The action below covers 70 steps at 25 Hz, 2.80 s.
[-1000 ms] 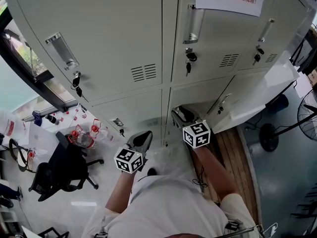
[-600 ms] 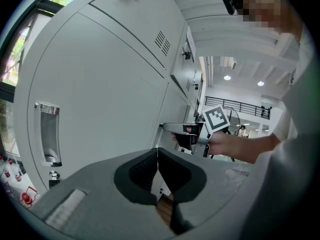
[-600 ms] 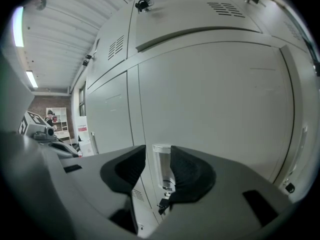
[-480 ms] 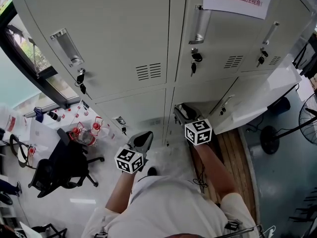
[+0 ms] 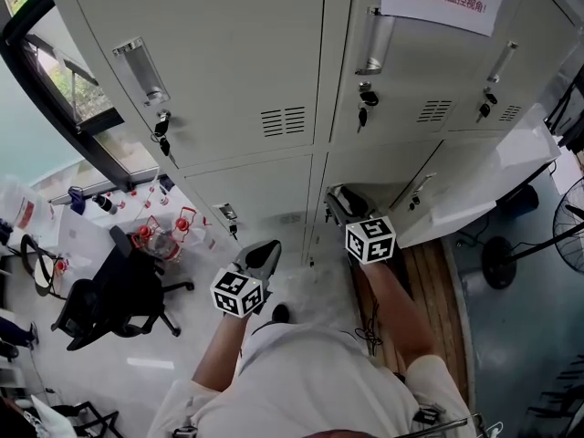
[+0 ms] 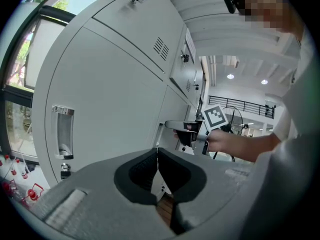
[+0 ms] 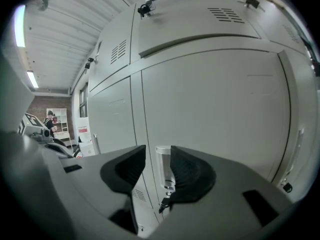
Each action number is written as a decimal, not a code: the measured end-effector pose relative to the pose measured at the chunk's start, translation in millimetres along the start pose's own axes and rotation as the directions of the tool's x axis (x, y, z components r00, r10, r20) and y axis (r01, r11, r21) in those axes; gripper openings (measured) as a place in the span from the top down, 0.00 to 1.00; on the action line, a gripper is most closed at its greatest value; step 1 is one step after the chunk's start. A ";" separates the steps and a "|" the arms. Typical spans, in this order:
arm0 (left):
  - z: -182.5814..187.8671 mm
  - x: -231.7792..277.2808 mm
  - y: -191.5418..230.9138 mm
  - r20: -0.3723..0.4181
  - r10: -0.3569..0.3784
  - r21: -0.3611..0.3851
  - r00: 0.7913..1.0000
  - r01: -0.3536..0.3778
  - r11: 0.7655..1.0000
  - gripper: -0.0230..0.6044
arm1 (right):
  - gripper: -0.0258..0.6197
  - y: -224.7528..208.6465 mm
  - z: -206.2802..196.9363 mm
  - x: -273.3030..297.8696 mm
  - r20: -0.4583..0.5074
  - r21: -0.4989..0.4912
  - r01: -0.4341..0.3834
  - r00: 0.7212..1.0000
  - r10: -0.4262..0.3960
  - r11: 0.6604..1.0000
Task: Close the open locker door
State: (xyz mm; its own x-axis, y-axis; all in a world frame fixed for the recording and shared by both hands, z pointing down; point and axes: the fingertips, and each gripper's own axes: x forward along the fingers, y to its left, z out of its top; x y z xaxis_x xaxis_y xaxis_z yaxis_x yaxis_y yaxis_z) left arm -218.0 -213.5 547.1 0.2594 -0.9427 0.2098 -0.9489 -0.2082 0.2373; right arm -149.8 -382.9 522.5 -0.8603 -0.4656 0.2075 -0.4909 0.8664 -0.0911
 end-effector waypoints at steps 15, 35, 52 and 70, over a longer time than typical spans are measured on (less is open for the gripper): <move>-12.1 -10.3 -53.5 -0.003 -0.023 0.014 1.000 0.023 1.000 0.94 | 0.82 19.7 1.0 -101.1 0.033 -0.016 0.025 0.999 -0.025 1.000; -16.5 -41.5 -75.1 0.014 -0.069 0.018 0.997 0.069 0.997 0.94 | 0.93 52.2 -31.6 -159.5 0.051 0.016 0.110 0.992 -0.111 0.994; 9.2 -55.8 -63.1 0.036 -0.150 0.067 0.988 0.147 0.987 0.94 | 0.96 80.6 -9.9 -183.2 0.097 0.001 0.177 0.980 -0.176 0.984; 8.9 -56.6 -57.2 0.027 -0.166 0.060 0.986 0.164 0.985 0.94 | 0.96 88.2 -7.4 -180.3 0.094 0.021 0.171 0.981 -0.172 0.985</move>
State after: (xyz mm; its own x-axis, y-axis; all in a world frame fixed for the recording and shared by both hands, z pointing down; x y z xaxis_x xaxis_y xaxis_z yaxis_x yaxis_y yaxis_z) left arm -180.1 -150.6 513.2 0.4083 -0.9017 0.1419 -0.9024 -0.3754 0.2116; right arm -37.0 -221.2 484.2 -0.7722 -0.6225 0.1276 -0.6333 0.7702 -0.0753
